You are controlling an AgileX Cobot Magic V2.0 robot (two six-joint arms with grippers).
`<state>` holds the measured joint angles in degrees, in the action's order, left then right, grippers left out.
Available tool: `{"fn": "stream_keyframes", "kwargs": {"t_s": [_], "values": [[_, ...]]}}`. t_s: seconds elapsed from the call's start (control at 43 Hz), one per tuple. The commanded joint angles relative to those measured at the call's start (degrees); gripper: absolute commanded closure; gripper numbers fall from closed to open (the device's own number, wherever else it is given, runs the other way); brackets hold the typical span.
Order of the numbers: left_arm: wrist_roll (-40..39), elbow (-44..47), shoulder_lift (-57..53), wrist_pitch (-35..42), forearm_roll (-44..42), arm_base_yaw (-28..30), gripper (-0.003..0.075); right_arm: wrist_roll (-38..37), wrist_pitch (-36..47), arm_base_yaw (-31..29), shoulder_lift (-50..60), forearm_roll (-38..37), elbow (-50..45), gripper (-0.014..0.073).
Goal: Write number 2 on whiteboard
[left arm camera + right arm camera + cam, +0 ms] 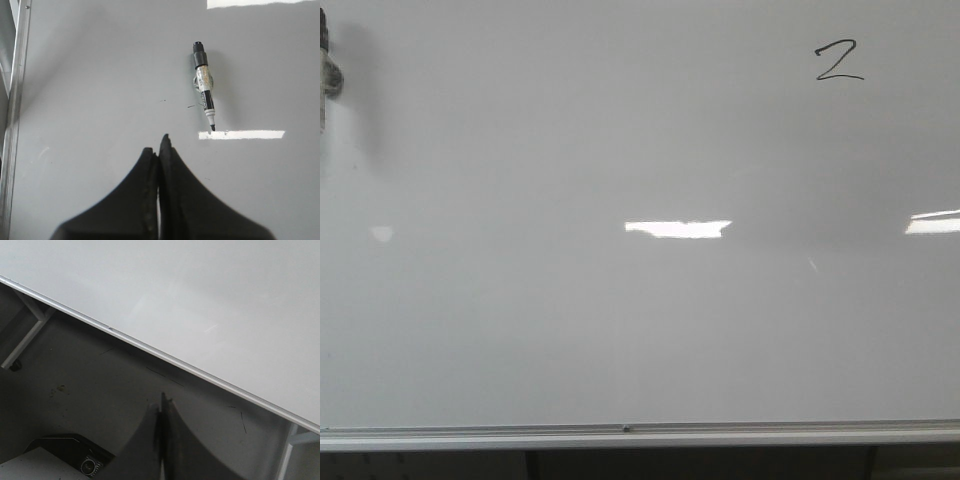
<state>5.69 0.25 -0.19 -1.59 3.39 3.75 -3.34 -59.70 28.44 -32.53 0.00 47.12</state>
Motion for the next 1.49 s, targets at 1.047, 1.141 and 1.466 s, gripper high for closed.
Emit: {"fn": "stream_keyframes", "kwargs": {"t_s": [1.047,1.141,1.466], "values": [[-0.3,2.0,-1.6,5.0,0.5,-2.6,0.0741,0.1,3.3,-0.2,0.9,-1.0,1.3,0.0673],[-0.3,2.0,-1.6,5.0,0.5,-2.6,0.0741,0.2,3.3,-2.3,3.0,-1.5,0.2,0.0673],[-0.3,2.0,-1.6,5.0,0.5,-2.6,0.0741,2.3,17.9,-19.3,18.3,-2.7,-14.8,0.0673]]}}
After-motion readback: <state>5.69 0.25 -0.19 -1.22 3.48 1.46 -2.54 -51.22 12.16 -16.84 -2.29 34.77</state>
